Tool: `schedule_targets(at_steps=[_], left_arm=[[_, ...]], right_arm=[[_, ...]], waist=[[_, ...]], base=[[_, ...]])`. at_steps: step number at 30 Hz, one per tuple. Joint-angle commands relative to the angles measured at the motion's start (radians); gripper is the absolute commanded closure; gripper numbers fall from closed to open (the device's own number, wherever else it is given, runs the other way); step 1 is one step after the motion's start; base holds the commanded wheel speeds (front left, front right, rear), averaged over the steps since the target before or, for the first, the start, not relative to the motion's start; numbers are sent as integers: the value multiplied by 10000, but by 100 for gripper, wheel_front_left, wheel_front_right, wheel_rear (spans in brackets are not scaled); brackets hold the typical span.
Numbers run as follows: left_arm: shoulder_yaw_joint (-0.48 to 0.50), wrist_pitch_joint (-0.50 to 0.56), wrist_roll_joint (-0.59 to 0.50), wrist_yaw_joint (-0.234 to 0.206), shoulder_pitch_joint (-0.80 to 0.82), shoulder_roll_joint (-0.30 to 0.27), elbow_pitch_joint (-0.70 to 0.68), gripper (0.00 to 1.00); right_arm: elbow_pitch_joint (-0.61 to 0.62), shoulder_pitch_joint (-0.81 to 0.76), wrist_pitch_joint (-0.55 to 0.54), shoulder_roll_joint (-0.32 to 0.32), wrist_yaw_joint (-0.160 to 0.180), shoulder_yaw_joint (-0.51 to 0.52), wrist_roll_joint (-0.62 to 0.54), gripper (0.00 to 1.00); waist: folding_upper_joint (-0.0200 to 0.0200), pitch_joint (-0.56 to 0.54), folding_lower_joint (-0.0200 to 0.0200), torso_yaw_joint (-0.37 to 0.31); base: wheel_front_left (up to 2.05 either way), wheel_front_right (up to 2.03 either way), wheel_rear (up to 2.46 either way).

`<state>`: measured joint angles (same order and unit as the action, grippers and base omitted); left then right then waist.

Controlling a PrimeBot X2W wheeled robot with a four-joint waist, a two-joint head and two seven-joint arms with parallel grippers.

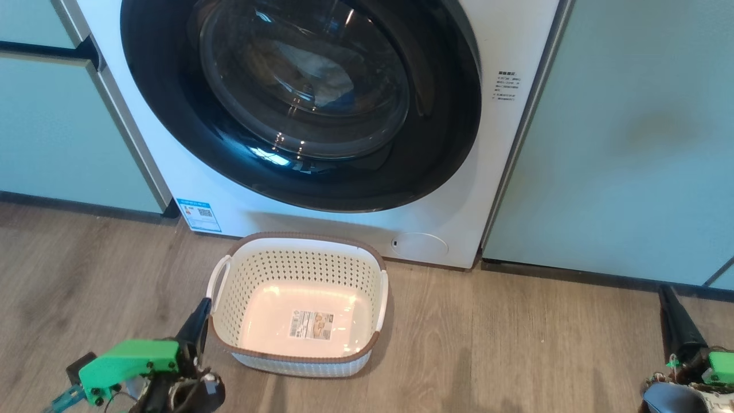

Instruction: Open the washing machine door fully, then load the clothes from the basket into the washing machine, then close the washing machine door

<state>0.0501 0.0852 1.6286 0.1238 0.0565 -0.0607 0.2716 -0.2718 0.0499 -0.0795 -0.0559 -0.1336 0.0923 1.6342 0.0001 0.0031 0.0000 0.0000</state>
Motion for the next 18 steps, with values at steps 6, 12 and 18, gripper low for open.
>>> schedule_targets(at_steps=[6,12,18], left_arm=[[388,81,6,69,493,-76,-274,100],[407,96,-10,69,495,-63,-274,100],[425,110,-24,69,496,-50,-273,100]], right_arm=[[291,549,-61,-192,29,-129,30,100],[289,551,-81,-174,29,-104,10,100],[288,553,-100,-158,29,-81,-10,100]], waist=[[-1,1,0,0],[-1,1,0,0],[-1,1,0,0]], base=[[0,0,0],[0,0,0],[0,0,0]])
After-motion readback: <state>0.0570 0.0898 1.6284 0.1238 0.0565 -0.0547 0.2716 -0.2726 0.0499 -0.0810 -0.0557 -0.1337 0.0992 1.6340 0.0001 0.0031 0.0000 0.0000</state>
